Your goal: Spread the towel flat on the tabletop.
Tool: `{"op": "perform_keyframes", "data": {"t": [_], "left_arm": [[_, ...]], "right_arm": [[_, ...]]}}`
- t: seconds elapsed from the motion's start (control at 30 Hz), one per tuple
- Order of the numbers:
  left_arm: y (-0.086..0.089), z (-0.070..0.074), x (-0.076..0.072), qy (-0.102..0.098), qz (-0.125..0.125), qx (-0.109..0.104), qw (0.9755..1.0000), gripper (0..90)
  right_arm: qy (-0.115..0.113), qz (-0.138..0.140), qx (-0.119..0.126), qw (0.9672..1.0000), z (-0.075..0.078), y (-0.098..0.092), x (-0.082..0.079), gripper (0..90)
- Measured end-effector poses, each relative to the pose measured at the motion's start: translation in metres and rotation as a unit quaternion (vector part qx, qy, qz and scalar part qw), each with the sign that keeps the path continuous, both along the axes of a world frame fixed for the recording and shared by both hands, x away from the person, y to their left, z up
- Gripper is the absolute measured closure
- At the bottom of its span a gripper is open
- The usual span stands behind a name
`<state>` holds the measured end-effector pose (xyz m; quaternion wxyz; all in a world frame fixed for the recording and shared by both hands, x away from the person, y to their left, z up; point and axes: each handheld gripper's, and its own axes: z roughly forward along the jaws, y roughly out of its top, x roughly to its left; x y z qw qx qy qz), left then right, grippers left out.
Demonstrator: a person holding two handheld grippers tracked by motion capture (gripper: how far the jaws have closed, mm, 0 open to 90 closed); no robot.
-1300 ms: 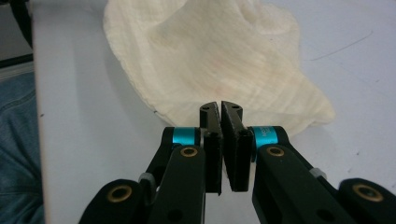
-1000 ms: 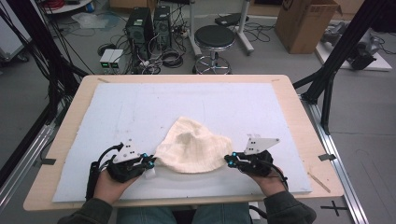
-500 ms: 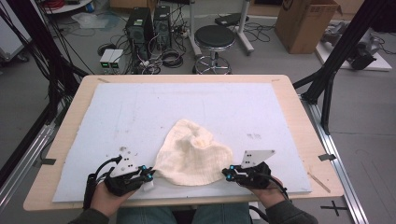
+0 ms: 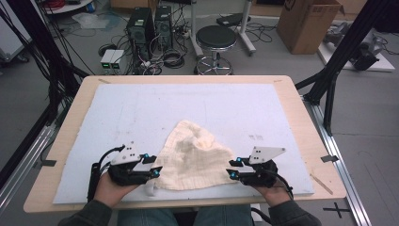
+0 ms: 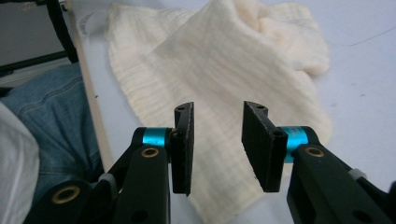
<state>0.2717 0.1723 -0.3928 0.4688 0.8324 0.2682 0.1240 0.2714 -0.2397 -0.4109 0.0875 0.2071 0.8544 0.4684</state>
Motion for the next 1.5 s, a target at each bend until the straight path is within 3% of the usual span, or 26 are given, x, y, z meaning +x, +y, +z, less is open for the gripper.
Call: {"op": "perform_keyframes", "data": {"t": [0.1, 0.2, 0.33, 0.47, 0.57, 0.83, 1.0, 1.13, 1.2, 1.3, 1.5], "left_arm": [[-0.007, 0.006, 0.018, -0.006, 0.006, -0.004, 1.0, 50.6], [-0.019, 0.012, 0.039, -0.011, 0.011, 0.006, 0.9999, 49.1], [-0.032, 0.014, 0.062, -0.005, 0.012, 0.007, 0.9999, 50.5], [-0.042, 0.015, 0.088, 0.007, 0.034, 0.004, 0.9994, 51.4], [-0.048, 0.013, 0.103, 0.008, 0.052, -0.001, 0.9986, 53.4], [-0.062, -0.001, 0.139, 0.032, 0.08, 0.023, 0.996, 56.3], [-0.074, -0.016, 0.152, 0.052, 0.076, 0.052, 0.9944, 56.7], [-0.083, -0.025, 0.158, 0.048, 0.066, 0.078, 0.9936, 58.1], [-0.085, -0.03, 0.16, 0.043, 0.07, 0.086, 0.9929, 58.1], [-0.086, -0.035, 0.162, 0.045, 0.087, 0.103, 0.9899, 53.3], [-0.085, -0.04, 0.165, 0.054, 0.096, 0.115, 0.9873, 58.4]], "right_arm": [[-0.003, -0.016, 0.005, 0.9999, 0.001, -0.005, 0.005, 62.1], [-0.006, -0.027, 0.011, 0.9996, 0.002, -0.01, 0.009, 61.1], [-0.009, -0.039, 0.017, 0.9991, 0.001, -0.014, 0.012, 58.4], [-0.008, -0.044, 0.025, 0.9987, 0.001, -0.016, 0.014, 56.4], [-0.008, -0.048, 0.03, 0.9984, 0.001, -0.017, 0.015, 55.3], [-0.01, -0.052, 0.033, 0.998, 0.0, -0.021, 0.019, 54.7], [-0.013, -0.057, 0.035, 0.9977, 0.0, -0.024, 0.021, 54.6], [-0.009, -0.062, 0.039, 0.9973, 0.0, -0.027, 0.022, 54.5], [-0.012, -0.062, 0.039, 0.9972, -0.001, -0.028, 0.023, 54.5], [-0.009, -0.062, 0.038, 0.9973, 0.0, -0.028, 0.023, 54.5], [-0.01, -0.063, 0.036, 0.9973, -0.001, -0.029, 0.026, 54.5]]}}
